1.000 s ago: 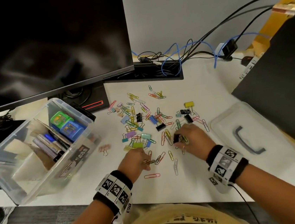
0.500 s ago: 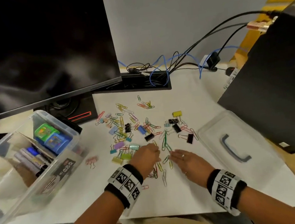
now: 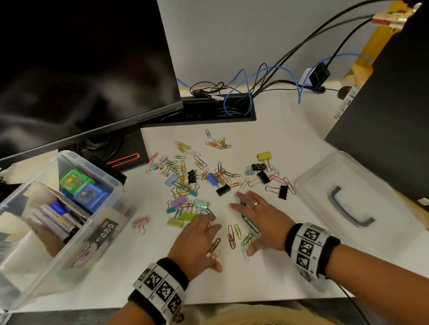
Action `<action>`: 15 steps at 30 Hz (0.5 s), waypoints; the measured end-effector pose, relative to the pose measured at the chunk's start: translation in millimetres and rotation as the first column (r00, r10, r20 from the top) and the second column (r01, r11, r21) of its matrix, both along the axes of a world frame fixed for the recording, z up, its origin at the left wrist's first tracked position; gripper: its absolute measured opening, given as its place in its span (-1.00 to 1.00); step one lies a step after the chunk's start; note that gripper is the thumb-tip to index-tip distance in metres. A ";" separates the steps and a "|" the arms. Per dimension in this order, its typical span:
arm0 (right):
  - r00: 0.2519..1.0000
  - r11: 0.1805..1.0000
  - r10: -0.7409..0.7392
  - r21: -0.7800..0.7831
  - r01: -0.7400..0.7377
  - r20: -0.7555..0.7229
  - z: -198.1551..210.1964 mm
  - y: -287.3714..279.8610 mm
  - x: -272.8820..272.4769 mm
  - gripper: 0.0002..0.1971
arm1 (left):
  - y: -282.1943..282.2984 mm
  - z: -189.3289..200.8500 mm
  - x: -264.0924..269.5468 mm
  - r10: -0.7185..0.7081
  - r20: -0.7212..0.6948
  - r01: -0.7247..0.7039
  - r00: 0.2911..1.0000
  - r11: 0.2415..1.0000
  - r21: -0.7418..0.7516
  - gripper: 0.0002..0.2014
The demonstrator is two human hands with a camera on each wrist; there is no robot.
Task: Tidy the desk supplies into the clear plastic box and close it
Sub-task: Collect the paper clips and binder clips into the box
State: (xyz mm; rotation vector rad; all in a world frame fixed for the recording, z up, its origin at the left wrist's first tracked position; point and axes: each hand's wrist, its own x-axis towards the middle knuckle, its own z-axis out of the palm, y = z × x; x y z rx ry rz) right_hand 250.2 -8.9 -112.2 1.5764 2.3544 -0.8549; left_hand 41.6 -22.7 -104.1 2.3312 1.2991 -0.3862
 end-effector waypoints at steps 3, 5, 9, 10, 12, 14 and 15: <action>0.999 0.998 0.040 -0.050 -0.039 0.017 -1.6 4.9 1.4 -0.14 | 2.8 -0.7 -4.6 -0.082 -0.021 0.084 0.996 0.991 0.105 -0.22; 0.994 0.994 0.107 -0.034 -0.106 0.034 2.2 5.1 -2.1 -0.34 | 3.8 -7.4 -10.1 -0.073 -0.043 0.078 0.996 0.988 0.132 -0.35; 0.980 0.960 0.171 0.207 -0.188 0.099 3.0 7.7 -8.6 -0.47 | 6.2 -22.4 -17.8 -0.105 0.031 0.098 0.994 0.978 0.184 -0.54; 0.965 0.956 0.213 0.172 -0.238 0.154 3.6 9.5 -10.0 -0.51 | 8.0 -23.9 -17.6 -0.103 0.038 0.094 0.994 0.978 0.188 -0.56; 0.928 0.931 0.289 0.156 -0.329 0.234 4.6 11.9 -11.0 -0.56 | 13.2 -21.2 -14.1 -0.092 0.039 0.084 0.995 0.979 0.184 -0.60; 0.930 0.940 0.278 0.132 -0.315 0.239 2.2 13.8 -12.2 -0.55 | 17.7 -18.5 -8.7 -0.087 0.012 0.083 0.996 0.979 0.186 -0.60; 0.934 0.944 0.258 0.140 -0.298 0.247 3.0 14.8 -12.9 -0.51 | 18.9 -16.3 -5.3 -0.089 -0.018 0.091 0.996 0.975 0.203 -0.60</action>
